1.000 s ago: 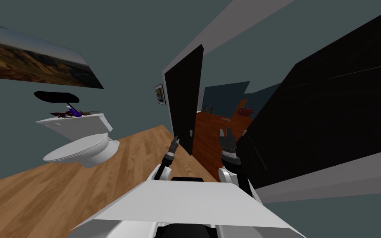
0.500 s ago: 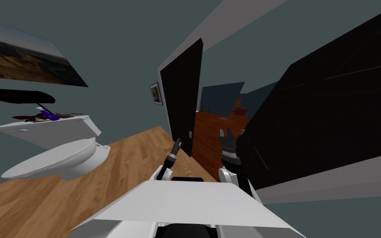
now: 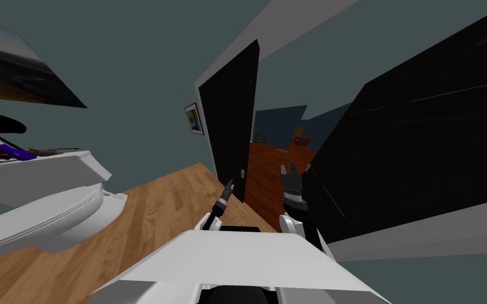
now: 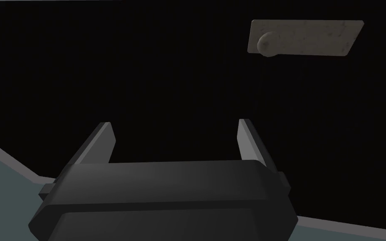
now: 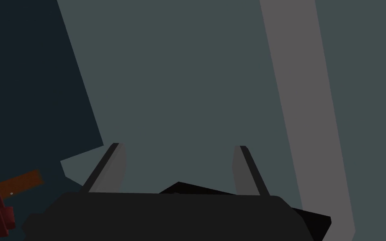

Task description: Push the door open

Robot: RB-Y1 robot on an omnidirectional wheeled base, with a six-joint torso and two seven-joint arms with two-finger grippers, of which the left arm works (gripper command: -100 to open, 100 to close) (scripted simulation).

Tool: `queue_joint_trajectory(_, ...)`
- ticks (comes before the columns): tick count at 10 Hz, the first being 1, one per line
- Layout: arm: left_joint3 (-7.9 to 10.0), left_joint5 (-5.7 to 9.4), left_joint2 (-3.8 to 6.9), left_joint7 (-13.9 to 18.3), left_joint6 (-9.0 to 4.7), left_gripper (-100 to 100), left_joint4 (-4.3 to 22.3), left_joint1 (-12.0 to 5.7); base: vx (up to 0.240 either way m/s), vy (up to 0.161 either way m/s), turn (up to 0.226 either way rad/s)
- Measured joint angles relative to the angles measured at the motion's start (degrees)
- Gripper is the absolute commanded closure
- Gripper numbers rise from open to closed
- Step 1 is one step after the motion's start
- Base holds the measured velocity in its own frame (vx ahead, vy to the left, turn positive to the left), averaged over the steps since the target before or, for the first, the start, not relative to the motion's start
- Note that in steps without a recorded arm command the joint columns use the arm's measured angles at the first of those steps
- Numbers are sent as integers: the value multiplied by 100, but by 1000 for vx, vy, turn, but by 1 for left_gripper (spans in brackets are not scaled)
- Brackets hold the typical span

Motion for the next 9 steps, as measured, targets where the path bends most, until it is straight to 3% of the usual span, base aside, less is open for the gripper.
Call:
queue_joint_trajectory(3, -157, 17, -5, 21, -98, -100, 485, -150, 83, 56, -90)
queue_joint_trajectory(9, -413, 58, 36, 97, -156, -100, 1162, -417, 78, 55, -81)
